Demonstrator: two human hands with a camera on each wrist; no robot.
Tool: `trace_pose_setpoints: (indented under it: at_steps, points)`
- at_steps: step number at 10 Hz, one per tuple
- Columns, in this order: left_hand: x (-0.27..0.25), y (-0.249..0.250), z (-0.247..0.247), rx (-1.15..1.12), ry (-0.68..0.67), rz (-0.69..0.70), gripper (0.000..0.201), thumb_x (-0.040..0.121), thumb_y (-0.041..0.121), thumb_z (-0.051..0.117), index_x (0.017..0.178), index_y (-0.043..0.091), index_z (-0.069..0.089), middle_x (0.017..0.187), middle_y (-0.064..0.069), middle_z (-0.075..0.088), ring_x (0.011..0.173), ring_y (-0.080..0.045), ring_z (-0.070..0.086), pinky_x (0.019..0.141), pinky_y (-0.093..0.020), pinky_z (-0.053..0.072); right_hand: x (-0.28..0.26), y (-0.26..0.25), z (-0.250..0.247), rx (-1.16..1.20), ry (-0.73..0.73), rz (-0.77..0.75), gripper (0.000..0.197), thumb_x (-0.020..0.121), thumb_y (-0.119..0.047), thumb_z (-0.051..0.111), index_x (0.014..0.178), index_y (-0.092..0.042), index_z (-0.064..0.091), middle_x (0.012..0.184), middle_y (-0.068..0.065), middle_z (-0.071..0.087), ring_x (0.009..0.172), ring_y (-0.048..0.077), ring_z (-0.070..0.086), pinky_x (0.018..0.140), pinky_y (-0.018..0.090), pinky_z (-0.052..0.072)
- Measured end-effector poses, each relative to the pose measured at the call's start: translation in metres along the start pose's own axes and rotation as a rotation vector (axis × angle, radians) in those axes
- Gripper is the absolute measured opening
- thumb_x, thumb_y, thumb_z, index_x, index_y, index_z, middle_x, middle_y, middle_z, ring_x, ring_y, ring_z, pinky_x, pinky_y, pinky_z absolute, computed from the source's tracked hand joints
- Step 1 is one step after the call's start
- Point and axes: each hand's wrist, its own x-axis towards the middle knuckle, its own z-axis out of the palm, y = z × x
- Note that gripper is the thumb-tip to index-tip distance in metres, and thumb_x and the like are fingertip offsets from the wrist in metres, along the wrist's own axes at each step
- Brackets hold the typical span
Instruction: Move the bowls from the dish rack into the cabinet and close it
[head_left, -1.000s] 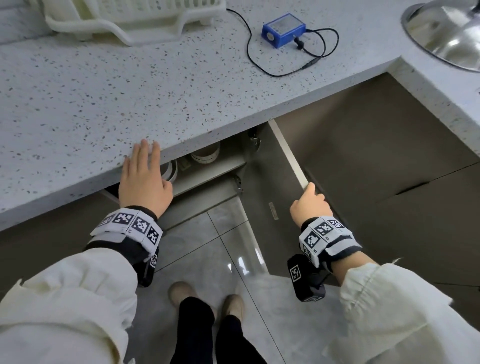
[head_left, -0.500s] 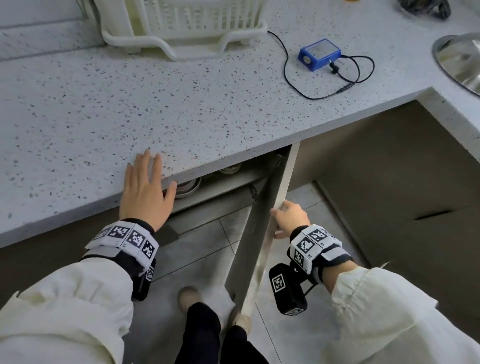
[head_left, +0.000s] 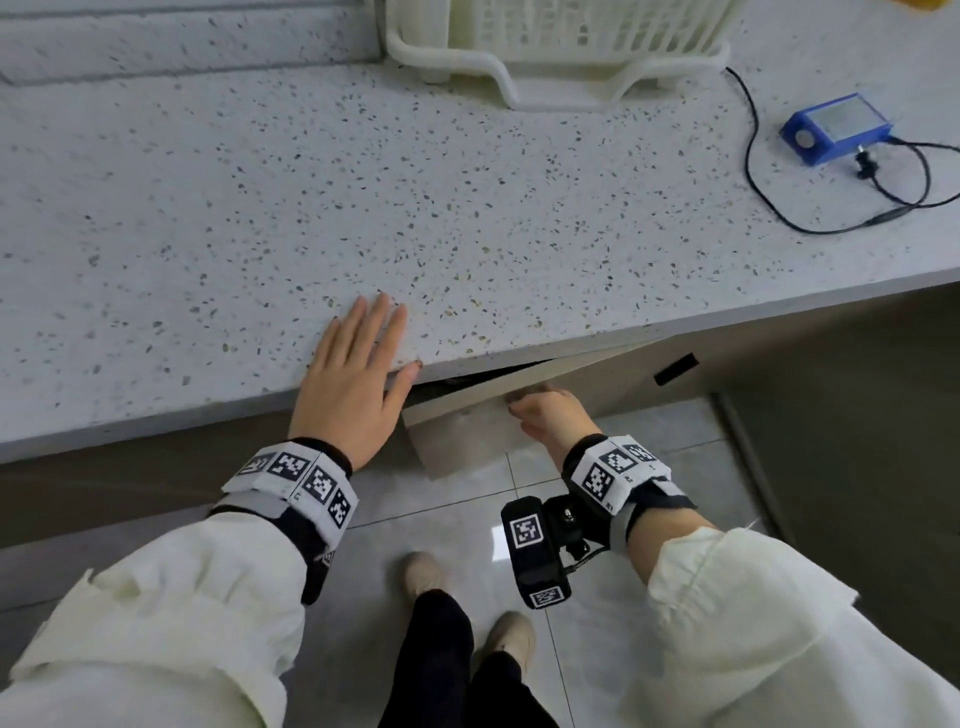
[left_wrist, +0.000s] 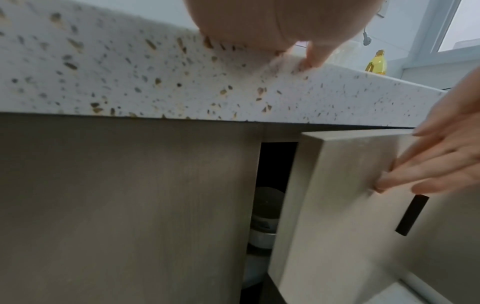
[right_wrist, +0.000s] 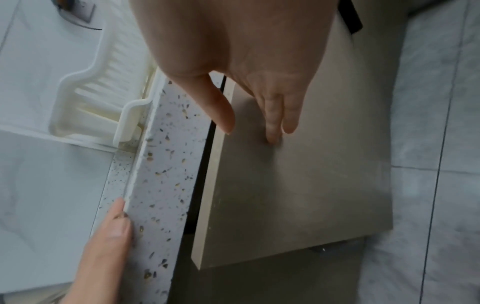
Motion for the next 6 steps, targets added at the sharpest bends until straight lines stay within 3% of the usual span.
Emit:
trace_pose_setpoints:
  at_steps: [2, 3, 4, 5, 6]
  points:
    - [0.000, 0.001, 0.001, 0.002, 0.035, 0.015, 0.068, 0.089, 0.052, 0.008, 0.148, 0.019, 0.006, 0.159, -0.001, 0.007, 0.146, -0.015, 0.001, 0.114, -0.026, -0.010, 0.016, -0.010, 0.013, 0.035, 0.038, -0.026, 0.051, 0.085, 0.007, 0.043, 0.136, 0.005, 0.039, 0.142, 0.025, 0.043, 0.132, 0.036, 0.042, 0.102, 0.036, 0.039]
    - [0.000, 0.000, 0.000, 0.021, 0.036, 0.024, 0.072, 0.088, 0.055, -0.001, 0.148, 0.016, 0.010, 0.159, -0.003, 0.012, 0.146, -0.018, 0.006, 0.113, -0.027, -0.009, 0.020, -0.005, 0.023, 0.182, 0.042, -0.056, 0.066, 0.085, 0.014, 0.037, 0.147, -0.003, 0.021, 0.147, 0.023, 0.037, 0.135, 0.033, 0.039, 0.101, 0.030, 0.036]
    - [-0.001, 0.000, 0.000, 0.024, 0.021, 0.022, 0.073, 0.087, 0.053, -0.003, 0.147, 0.015, 0.011, 0.158, -0.003, 0.015, 0.145, -0.019, 0.009, 0.113, -0.027, -0.008, 0.023, -0.004, 0.029, 0.504, 0.008, -0.062, 0.079, 0.084, 0.023, 0.026, 0.150, -0.013, 0.003, 0.152, 0.021, 0.030, 0.141, 0.029, 0.032, 0.114, 0.033, 0.025]
    - [0.001, -0.001, 0.001, 0.005, 0.035, 0.030, 0.072, 0.088, 0.053, -0.003, 0.147, 0.015, 0.013, 0.156, 0.000, 0.010, 0.145, -0.017, 0.009, 0.114, -0.028, -0.005, 0.028, 0.003, 0.023, 0.310, -0.016, -0.093, 0.067, 0.087, 0.016, 0.034, 0.148, -0.007, 0.017, 0.148, 0.023, 0.037, 0.136, 0.034, 0.038, 0.104, 0.032, 0.035]
    - [-0.001, -0.002, 0.001, -0.022, -0.001, -0.009, 0.074, 0.086, 0.059, 0.000, 0.147, 0.019, 0.004, 0.150, 0.008, -0.007, 0.143, -0.011, -0.004, 0.117, -0.029, -0.005, 0.024, 0.011, 0.006, 0.119, -0.022, -0.091, 0.059, 0.089, 0.007, 0.042, 0.145, -0.005, 0.026, 0.135, 0.026, 0.052, 0.129, 0.039, 0.046, 0.110, 0.041, 0.037]
